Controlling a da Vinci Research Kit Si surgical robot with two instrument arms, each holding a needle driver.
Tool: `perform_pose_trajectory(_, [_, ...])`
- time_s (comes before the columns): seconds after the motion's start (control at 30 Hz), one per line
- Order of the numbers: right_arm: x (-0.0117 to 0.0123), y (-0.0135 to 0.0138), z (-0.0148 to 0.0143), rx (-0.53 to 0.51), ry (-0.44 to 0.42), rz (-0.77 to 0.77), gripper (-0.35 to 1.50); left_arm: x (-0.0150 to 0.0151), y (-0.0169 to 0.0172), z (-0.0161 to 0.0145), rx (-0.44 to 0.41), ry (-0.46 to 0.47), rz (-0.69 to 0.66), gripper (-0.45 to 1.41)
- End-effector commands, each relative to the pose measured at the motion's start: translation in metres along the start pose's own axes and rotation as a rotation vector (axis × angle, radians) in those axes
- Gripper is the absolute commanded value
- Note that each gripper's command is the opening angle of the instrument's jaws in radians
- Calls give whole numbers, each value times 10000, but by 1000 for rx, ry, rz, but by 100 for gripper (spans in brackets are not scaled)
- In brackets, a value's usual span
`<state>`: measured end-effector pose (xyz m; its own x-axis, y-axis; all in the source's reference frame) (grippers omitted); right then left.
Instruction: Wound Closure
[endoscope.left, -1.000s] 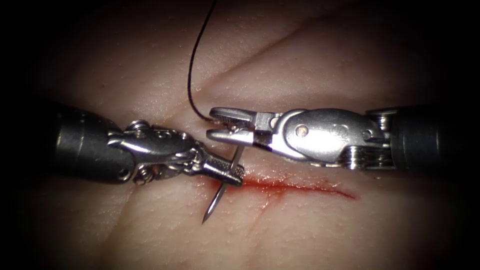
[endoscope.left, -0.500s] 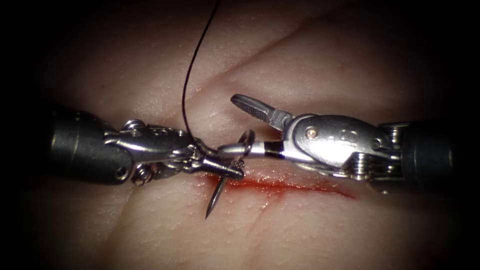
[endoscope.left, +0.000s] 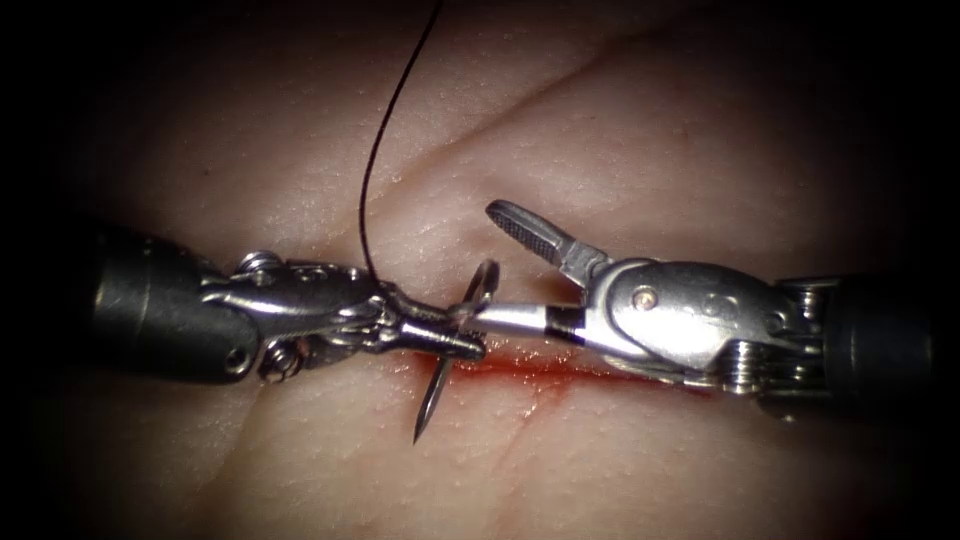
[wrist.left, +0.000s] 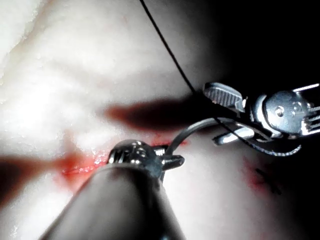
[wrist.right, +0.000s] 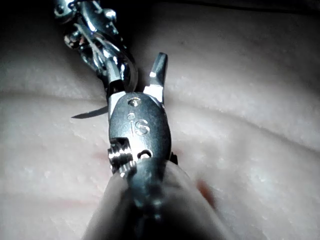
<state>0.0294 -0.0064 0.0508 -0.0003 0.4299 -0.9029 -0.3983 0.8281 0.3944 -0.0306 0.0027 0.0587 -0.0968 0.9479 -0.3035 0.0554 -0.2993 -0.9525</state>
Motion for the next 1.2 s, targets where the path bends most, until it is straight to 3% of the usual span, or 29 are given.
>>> perform_pose_trajectory(0.03, [-8, -3, 5, 5, 11, 1, 116, -3, -4, 4, -21, 1, -6, -45])
perform_pose_trajectory(0.73, [-12, -9, 19, 26, -1, -56, 108, -5, -1, 1, -48, 5, -6, -45])
perform_pose_trajectory(0.83, [-13, -8, 20, 30, -1, -62, 88, -5, -1, 2, -42, 6, -6, -45])
perform_pose_trajectory(0.87, [-13, -8, 19, 30, -1, -62, 61, -5, -1, 2, -41, 7, -6, -45])
perform_pose_trajectory(0.93, [-13, -10, 18, 34, -3, -64, -33, -5, 0, 2, -38, 7, -6, -45])
perform_pose_trajectory(1.2, [-14, -8, 12, 38, -62, -82, -35, -6, 3, 2, -1, 16, -8, -45])
